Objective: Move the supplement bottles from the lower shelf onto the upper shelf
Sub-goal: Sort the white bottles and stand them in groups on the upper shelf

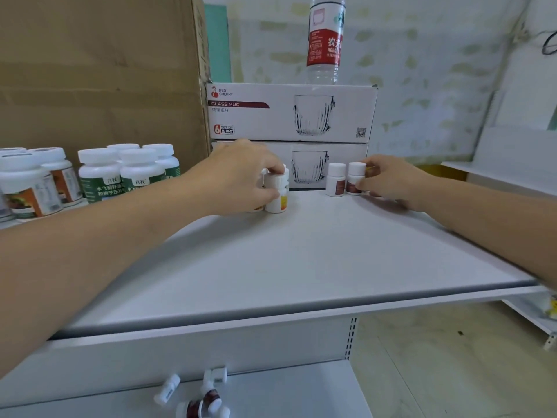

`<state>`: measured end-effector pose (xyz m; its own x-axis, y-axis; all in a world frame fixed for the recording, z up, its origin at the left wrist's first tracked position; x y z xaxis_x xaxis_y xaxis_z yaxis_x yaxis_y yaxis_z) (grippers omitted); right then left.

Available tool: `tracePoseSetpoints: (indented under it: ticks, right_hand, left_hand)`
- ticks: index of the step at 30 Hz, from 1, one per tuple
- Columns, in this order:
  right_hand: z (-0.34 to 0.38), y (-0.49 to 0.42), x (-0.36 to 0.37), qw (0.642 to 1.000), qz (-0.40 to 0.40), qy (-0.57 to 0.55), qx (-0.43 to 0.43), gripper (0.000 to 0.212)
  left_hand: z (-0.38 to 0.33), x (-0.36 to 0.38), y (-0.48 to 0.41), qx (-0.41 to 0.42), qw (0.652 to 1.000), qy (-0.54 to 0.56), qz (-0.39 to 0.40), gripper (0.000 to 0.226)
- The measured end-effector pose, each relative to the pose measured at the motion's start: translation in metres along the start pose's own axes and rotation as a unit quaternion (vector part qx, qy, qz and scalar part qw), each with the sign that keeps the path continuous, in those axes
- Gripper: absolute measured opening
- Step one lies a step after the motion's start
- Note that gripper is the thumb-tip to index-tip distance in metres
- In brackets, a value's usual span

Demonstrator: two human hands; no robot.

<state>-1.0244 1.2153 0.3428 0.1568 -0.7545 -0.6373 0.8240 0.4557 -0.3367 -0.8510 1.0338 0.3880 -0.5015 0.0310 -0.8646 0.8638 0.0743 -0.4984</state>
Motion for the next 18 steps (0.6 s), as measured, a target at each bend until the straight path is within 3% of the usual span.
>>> tracePoseSetpoints:
  ticks: [8, 13, 18]
  right_hand:
    - [0.005, 0.007, 0.002, 0.999, 0.032, 0.041, -0.003, 0.039]
    - [0.026, 0.034, -0.019, 0.966, 0.078, 0.247, 0.008, 0.048]
    - [0.058, 0.08, -0.028, 0.95, 0.119, 0.29, -0.021, 0.047]
  left_hand:
    - [0.0, -0.003, 0.001, 0.005, 1.0, -0.005, -0.006, 0.037]
    - [-0.005, -0.022, 0.01, 0.038, 0.998, -0.054, 0.007, 0.036]
    - [0.004, -0.045, 0.034, 0.009, 0.993, -0.101, 0.062, 0.048]
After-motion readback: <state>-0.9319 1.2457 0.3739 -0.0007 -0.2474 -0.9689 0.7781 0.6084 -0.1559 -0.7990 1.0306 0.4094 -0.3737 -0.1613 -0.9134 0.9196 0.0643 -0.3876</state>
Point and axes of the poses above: each hand's wrist, its own y-axis away from the middle knuckle, its own x-axis out of the palm, z = x × y, the point moved 9 cm from there along -y, towards the middle knuckle, and after that the axes turned 12 degrees about -x, right-handed, at the moved point
